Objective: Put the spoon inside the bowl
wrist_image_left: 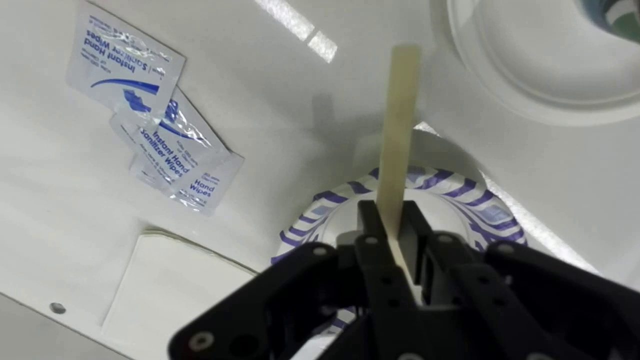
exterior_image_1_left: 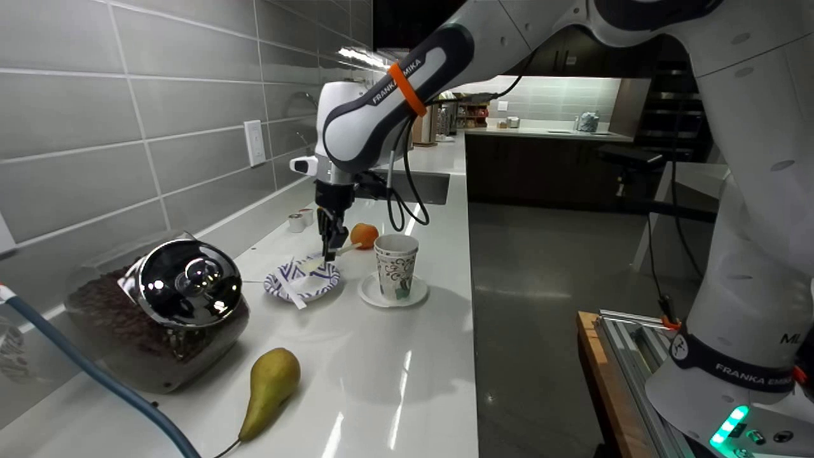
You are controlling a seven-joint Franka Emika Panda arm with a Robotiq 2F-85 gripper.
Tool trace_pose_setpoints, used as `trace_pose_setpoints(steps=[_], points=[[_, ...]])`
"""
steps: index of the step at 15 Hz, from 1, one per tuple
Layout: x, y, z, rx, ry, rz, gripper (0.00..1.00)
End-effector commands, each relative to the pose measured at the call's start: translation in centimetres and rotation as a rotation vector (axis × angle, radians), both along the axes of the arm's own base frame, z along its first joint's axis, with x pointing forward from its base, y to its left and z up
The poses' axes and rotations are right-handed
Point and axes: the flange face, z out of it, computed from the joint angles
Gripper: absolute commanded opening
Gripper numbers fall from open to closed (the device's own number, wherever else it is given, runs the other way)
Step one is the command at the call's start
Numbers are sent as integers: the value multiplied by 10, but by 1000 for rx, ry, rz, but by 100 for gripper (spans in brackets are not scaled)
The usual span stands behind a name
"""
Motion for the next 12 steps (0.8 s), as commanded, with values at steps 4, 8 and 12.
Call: trace_pose_setpoints(steps=[4, 8, 12], points=[[27, 9, -25, -27, 16, 50, 4], [30, 14, -29, -12, 14, 63, 5], [30, 20, -28, -2, 9, 73, 39]])
